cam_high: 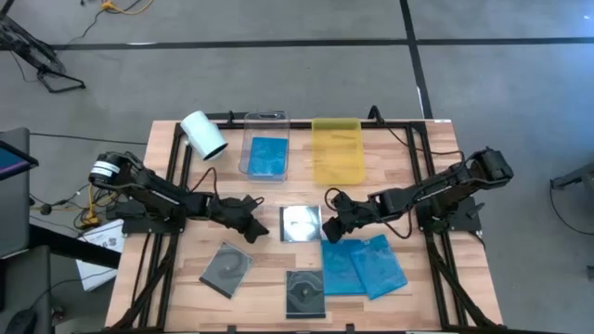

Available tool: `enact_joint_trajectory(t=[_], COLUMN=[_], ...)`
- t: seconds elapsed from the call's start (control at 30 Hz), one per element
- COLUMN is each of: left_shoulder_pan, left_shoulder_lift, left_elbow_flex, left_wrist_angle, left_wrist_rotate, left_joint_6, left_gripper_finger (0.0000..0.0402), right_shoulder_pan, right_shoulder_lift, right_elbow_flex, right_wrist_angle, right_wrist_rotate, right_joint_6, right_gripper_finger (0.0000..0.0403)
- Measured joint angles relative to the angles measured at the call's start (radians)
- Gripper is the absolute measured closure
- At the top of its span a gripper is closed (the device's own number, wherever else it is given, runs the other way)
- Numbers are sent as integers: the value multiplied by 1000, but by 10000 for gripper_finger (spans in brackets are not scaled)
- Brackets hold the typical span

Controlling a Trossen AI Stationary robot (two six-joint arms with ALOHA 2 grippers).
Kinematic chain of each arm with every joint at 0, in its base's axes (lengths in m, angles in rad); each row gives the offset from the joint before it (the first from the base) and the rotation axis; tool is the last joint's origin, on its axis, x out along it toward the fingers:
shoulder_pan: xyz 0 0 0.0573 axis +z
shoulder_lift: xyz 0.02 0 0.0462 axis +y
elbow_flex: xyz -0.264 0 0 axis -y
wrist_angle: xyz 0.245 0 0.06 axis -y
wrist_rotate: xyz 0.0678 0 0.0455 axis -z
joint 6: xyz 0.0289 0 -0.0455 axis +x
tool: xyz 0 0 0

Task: Pick & place jewel cases by type
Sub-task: Put the top right black CD case into the yellow bin

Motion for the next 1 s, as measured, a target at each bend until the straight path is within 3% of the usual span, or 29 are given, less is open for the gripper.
enact_joint_trajectory(t=[0.47, 0.8, 1.0], left_shoulder_pan=[-13, -7, -7], left_shoulder_lift=[0, 1, 1], left_elbow_flex=[1, 2, 2], left_wrist_angle=[54, 69, 37], left_wrist_rotate=[-94, -65, -67], left_joint_6=[-11, 19, 35], left_gripper_finger=[320, 260, 252], right_shoulder_pan=[-28, -27, -41], right_shoulder_lift=[0, 1, 1], right_elbow_flex=[-124, -130, -129], right_wrist_angle=[89, 123, 148], right_wrist_rotate=[2, 24, 24], right_joint_6=[296, 261, 262], right_gripper_finger=[294, 242, 228])
